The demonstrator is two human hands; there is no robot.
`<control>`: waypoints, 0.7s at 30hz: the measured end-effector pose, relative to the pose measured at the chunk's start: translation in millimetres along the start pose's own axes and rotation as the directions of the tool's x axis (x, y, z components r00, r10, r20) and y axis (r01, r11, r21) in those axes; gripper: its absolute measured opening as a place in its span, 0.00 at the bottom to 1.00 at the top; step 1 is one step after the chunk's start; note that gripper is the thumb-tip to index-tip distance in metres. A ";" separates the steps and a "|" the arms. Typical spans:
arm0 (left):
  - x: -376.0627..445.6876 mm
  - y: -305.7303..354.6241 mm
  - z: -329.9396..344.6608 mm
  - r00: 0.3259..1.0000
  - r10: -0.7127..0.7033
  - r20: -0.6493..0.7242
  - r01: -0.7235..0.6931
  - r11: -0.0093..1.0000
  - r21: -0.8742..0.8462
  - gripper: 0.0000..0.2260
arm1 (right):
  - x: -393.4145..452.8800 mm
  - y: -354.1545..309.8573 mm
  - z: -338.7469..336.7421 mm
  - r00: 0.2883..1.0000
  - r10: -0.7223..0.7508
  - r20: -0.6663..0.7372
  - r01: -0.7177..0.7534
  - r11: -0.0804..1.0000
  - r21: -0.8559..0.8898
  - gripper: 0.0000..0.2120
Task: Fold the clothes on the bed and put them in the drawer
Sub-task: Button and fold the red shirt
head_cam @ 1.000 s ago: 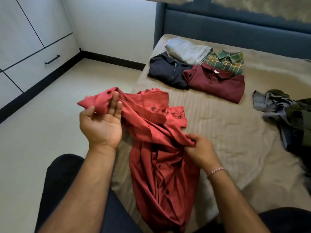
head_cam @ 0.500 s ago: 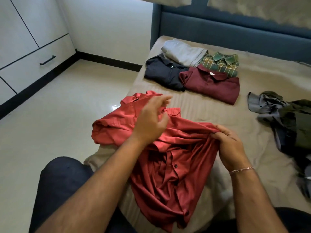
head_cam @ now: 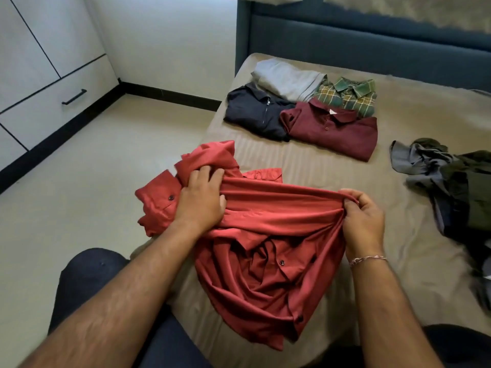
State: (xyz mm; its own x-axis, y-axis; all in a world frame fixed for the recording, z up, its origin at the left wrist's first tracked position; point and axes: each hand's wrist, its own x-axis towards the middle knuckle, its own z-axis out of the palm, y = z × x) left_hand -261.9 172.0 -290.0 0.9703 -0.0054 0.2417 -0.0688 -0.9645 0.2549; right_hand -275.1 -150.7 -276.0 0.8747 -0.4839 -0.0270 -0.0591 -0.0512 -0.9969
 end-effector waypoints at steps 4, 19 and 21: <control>1.0 -7.1 -8.4 0.985 -0.170 0.003 0.168 0.971 -0.168 0.29 | -7.9 -2.2 -2.1 0.990 -0.128 -0.063 0.108 0.962 -0.251 0.14; -20.7 -26.7 -8.4 0.927 0.264 0.267 -0.202 0.950 -0.238 0.06 | -58.5 27.6 39.5 0.762 -0.105 0.638 0.583 0.541 -0.606 0.21; -22.4 -27.2 -7.8 0.950 0.236 0.204 -0.189 0.955 -0.227 0.04 | -61.9 25.9 44.0 0.788 -0.117 0.605 0.564 0.531 -0.632 0.17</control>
State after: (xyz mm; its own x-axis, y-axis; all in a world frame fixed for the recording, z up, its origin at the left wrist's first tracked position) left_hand -283.6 200.4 -295.1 0.9529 -0.2868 0.0991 -0.3017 -0.8605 0.4105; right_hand -309.6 -83.6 -303.3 0.9868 0.1535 0.0509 0.1583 -0.8523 -0.4986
